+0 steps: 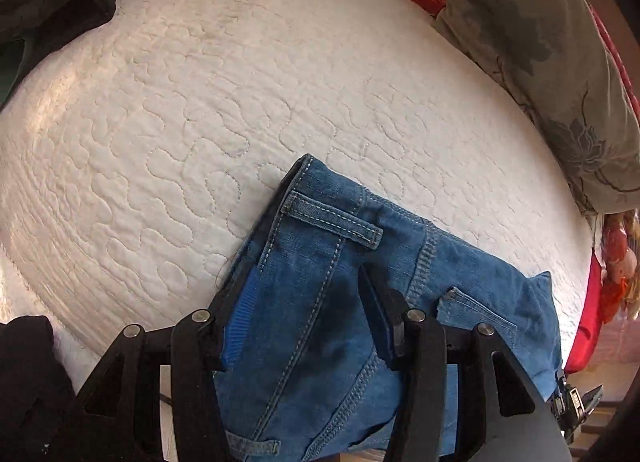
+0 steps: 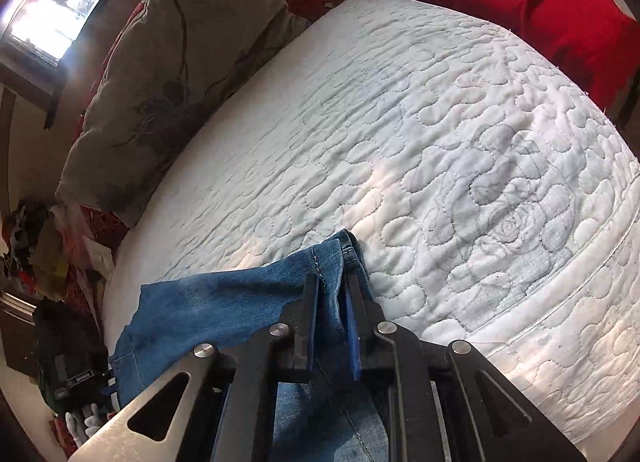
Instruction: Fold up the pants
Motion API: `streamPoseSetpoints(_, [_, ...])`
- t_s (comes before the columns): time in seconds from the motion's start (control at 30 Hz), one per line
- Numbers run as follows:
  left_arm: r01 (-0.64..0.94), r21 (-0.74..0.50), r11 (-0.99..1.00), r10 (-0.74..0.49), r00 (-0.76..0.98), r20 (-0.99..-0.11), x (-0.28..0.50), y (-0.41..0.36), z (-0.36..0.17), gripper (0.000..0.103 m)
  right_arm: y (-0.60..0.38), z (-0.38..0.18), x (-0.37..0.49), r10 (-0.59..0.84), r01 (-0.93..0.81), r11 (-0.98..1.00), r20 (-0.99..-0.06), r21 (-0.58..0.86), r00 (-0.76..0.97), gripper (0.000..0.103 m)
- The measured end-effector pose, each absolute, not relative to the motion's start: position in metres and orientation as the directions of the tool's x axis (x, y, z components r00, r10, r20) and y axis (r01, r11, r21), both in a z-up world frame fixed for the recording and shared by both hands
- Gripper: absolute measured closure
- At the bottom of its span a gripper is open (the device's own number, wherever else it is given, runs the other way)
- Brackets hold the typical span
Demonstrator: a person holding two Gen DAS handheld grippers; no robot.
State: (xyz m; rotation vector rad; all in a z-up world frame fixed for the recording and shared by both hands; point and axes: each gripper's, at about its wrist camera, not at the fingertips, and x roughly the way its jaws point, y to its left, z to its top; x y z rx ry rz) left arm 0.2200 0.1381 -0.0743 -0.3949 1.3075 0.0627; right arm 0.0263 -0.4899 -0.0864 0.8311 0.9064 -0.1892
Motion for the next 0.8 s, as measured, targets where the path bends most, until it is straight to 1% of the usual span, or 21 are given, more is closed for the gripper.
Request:
streamPoseSetpoints(0.03, [-0.234, -0.259, 0.937, -0.187, 0.289, -0.939, 0.216, 0.134, -0.063, 0.053, -0.495, -0.08, 0.014, 0.201, 0.466, 0.653, -0.73, 0.597, 0.653, 0.083])
streamPoseSetpoints(0.1, [-0.133, -0.252, 0.959, -0.198, 0.322, -0.926, 0.211, 0.113, -0.039, 0.053, -0.5, -0.072, -0.014, 0.218, 0.463, 0.613, -0.7, 0.64, 0.68, 0.061])
streamPoseSetpoints(0.13, [-0.071, -0.25, 0.966, -0.214, 0.326, -0.921, 0.21, 0.097, -0.029, 0.053, -0.5, -0.07, -0.03, 0.22, 0.472, 0.602, -0.702, 0.644, 0.678, 0.059])
streamPoseSetpoints(0.23, [0.137, -0.266, 0.954, -0.296, 0.291, -0.91, 0.211, 0.032, -0.006, 0.053, -0.491, -0.077, -0.078, 0.258, 0.473, 0.566, -0.69, 0.676, 0.677, 0.057])
streamPoseSetpoints(0.3, [0.273, -0.277, 0.921, -0.342, 0.232, -0.91, 0.216, -0.02, 0.001, 0.048, -0.484, -0.091, -0.11, 0.292, 0.477, 0.504, -0.662, 0.72, 0.69, 0.054])
streamPoseSetpoints(0.43, [0.462, -0.299, 0.835, -0.384, 0.099, -0.918, 0.222, -0.138, 0.012, 0.048, -0.473, -0.128, -0.144, 0.357, 0.483, 0.354, -0.594, 0.8, 0.721, 0.052])
streamPoseSetpoints(0.5, [0.524, -0.294, 0.799, -0.372, 0.048, -0.927, 0.218, -0.188, 0.016, 0.048, -0.472, -0.144, -0.149, 0.365, 0.499, 0.308, -0.585, 0.81, 0.724, 0.052])
streamPoseSetpoints(0.6, [0.605, -0.288, 0.742, -0.343, -0.027, -0.939, 0.213, -0.257, 0.015, 0.048, -0.468, -0.164, -0.144, 0.404, 0.484, 0.198, -0.521, 0.852, 0.752, 0.052])
streamPoseSetpoints(0.77, [0.711, -0.261, 0.653, -0.261, -0.112, -0.959, 0.207, -0.346, -0.002, 0.048, -0.46, -0.175, -0.125, 0.423, 0.441, 0.151, -0.461, 0.885, 0.78, 0.052])
streamPoseSetpoints(0.8, [0.732, -0.257, 0.631, -0.244, -0.127, -0.961, 0.206, -0.36, -0.008, 0.048, -0.457, -0.175, -0.126, 0.415, 0.431, 0.162, -0.458, 0.888, 0.786, 0.055])
